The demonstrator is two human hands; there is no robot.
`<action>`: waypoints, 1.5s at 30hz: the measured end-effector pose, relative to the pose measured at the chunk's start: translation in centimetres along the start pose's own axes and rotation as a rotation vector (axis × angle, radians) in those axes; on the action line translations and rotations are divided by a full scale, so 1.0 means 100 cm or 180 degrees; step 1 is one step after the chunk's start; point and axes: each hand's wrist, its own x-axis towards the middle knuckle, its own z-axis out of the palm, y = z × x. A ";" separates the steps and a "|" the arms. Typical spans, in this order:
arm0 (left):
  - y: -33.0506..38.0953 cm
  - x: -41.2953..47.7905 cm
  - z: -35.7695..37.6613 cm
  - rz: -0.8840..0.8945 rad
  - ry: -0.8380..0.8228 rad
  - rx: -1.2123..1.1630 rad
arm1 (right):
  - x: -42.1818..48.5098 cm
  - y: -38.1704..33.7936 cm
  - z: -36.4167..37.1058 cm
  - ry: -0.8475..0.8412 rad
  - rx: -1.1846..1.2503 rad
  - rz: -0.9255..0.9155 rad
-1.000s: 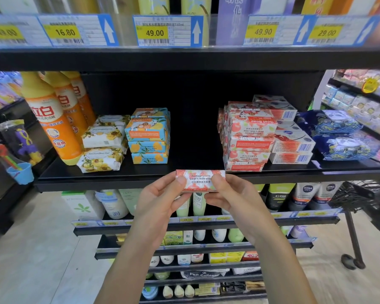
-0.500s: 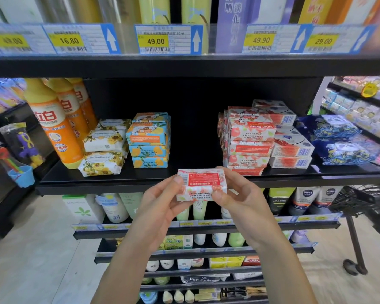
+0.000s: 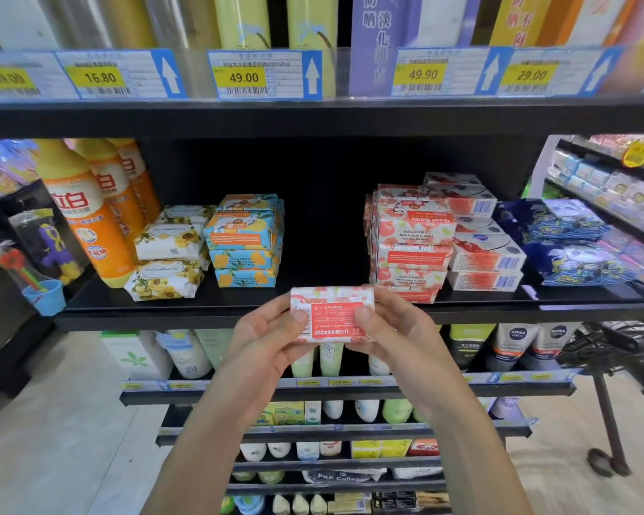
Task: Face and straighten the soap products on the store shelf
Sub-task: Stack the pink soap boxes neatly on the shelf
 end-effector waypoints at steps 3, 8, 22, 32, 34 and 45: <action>-0.002 -0.001 0.006 0.0033 -0.0003 0.0004 | 0.001 0.001 -0.003 0.0049 -0.0087 -0.0014; -0.006 -0.004 0.017 0.0053 0.0119 0.0113 | 0.000 0.005 -0.014 0.0050 -0.0117 -0.0064; -0.020 -0.019 0.033 -0.0037 0.0362 -0.0123 | 0.000 0.014 -0.038 -0.0281 -0.0283 -0.0350; -0.015 -0.007 0.018 0.0139 0.0505 0.0007 | 0.007 0.011 -0.017 -0.0269 -0.0103 -0.0022; -0.014 -0.004 0.014 0.0163 0.0544 -0.0013 | 0.009 0.011 -0.009 -0.0166 -0.0084 0.0108; -0.004 0.009 -0.010 0.0053 0.0477 -0.0214 | 0.023 0.009 0.022 0.0383 0.0169 0.0222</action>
